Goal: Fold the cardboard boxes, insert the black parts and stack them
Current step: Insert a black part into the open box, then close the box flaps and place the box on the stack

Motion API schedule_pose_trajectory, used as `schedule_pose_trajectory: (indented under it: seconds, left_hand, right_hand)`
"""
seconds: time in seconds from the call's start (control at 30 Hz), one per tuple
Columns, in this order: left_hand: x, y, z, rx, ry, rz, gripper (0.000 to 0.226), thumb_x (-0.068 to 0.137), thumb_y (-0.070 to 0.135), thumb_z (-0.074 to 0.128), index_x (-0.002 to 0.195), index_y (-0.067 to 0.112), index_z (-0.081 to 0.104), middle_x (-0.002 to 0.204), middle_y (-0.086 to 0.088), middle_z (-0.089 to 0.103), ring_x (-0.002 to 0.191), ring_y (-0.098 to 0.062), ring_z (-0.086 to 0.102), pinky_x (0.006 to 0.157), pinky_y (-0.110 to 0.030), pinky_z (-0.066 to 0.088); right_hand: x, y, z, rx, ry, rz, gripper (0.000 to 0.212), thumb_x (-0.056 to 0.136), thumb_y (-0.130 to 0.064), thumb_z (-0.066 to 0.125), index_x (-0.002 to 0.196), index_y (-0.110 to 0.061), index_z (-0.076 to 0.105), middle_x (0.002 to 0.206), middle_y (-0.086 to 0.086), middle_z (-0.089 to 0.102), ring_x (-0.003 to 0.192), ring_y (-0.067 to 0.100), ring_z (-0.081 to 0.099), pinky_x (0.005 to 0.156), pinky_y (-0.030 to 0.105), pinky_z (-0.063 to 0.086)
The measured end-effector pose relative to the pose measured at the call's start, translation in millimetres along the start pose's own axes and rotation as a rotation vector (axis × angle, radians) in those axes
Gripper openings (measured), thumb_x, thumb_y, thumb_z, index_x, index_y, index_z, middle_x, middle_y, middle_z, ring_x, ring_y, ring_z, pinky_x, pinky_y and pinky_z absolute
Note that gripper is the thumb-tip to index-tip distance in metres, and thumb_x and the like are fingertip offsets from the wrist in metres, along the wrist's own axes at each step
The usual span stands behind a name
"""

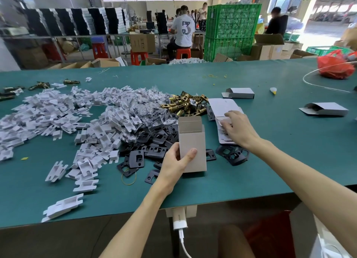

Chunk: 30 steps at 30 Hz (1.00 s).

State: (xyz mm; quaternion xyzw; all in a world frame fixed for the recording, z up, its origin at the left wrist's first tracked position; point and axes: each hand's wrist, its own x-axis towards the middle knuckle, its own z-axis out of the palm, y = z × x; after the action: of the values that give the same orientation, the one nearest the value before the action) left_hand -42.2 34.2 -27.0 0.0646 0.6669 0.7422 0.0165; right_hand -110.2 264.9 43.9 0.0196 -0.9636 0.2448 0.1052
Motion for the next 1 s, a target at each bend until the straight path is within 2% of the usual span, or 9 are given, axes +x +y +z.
schedule_pose_trajectory:
  seconds: [0.1,0.17,0.23,0.37,0.5,0.7,0.8,0.9,1.0]
  left_hand:
    - [1,-1,0,-0.011,-0.006,0.029,0.061,0.089,0.035,0.078,0.143,0.026,0.051,0.123,0.006,0.073,0.115,-0.015,0.070,0.086,-0.029,0.060]
    - [2,0,-1,0.006,-0.013,0.056,0.077,0.093,0.034,0.078,0.157,0.038,0.036,0.130,0.007,0.070,0.118,-0.011,0.068,0.092,-0.033,0.060]
    - [2,1,-3,0.018,-0.016,0.080,0.084,0.093,0.036,0.077,0.160,0.049,0.027,0.135,0.007,0.068,0.121,-0.011,0.066,0.093,-0.036,0.061]
    - [2,1,-2,0.011,0.001,0.104,0.082,0.097,0.033,0.073,0.160,0.050,0.024,0.139,0.013,0.065,0.125,-0.010,0.064,0.091,-0.036,0.061]
    - [3,0,-2,0.004,-0.001,0.116,0.077,0.097,0.032,0.073,0.159,0.048,0.030,0.135,0.012,0.068,0.119,-0.012,0.067,0.086,-0.033,0.061]
    - [1,2,0,-0.056,0.000,0.034,0.051,0.096,0.028,0.071,0.145,0.031,0.058,0.129,0.002,0.073,0.107,-0.021,0.074,0.078,-0.035,0.063]
    - [2,1,0,0.003,0.032,0.024,0.022,0.104,0.030,0.063,0.118,0.017,0.071,0.109,-0.004,0.075,0.091,-0.024,0.069,0.076,-0.040,0.058]
    - [1,-1,0,0.018,0.057,0.009,0.025,0.108,0.025,0.055,0.094,0.008,0.068,0.085,-0.009,0.064,0.081,-0.026,0.055,0.076,-0.043,0.043]
    - [2,-1,-1,0.049,0.046,0.007,0.026,0.107,0.025,0.055,0.098,0.006,0.071,0.088,-0.012,0.067,0.083,-0.025,0.057,0.078,-0.043,0.044]
  right_hand:
    - [-16,-15,3,0.236,0.114,-0.123,0.038,0.106,-0.028,0.051,0.138,-0.008,0.055,0.135,0.009,0.060,0.126,0.022,0.055,0.108,0.036,0.043]
    - [-33,-28,10,0.394,0.087,-0.232,0.033,0.104,-0.034,0.054,0.133,-0.019,0.059,0.121,-0.001,0.067,0.107,0.009,0.064,0.094,0.031,0.054]
    - [-49,-39,22,0.486,0.016,-0.273,0.033,0.101,-0.040,0.057,0.132,-0.031,0.060,0.120,-0.011,0.066,0.100,0.002,0.067,0.085,0.025,0.056]
    - [-68,-47,46,0.795,0.020,-0.130,0.049,0.098,-0.021,0.067,0.141,-0.036,0.050,0.120,-0.011,0.064,0.097,0.012,0.072,0.081,0.036,0.062]
    - [-73,-44,56,0.939,0.070,-0.051,0.043,0.097,-0.019,0.068,0.136,-0.032,0.059,0.116,-0.001,0.069,0.089,0.020,0.075,0.078,0.043,0.063]
    - [-84,-32,67,1.069,0.046,0.078,0.031,0.096,-0.018,0.069,0.126,-0.027,0.070,0.113,0.004,0.070,0.090,0.020,0.074,0.075,0.043,0.063]
    - [-92,-25,74,1.120,0.036,0.134,0.021,0.096,-0.018,0.069,0.112,-0.029,0.076,0.110,0.001,0.073,0.095,0.021,0.070,0.076,0.040,0.061]
    - [-94,-24,75,1.087,-0.004,0.115,0.017,0.097,-0.020,0.067,0.110,-0.026,0.077,0.108,-0.005,0.075,0.093,0.014,0.068,0.072,0.026,0.054]
    - [-94,-25,75,1.072,-0.023,0.124,0.015,0.098,-0.019,0.064,0.106,-0.021,0.077,0.104,-0.002,0.075,0.090,0.013,0.066,0.073,0.026,0.051]
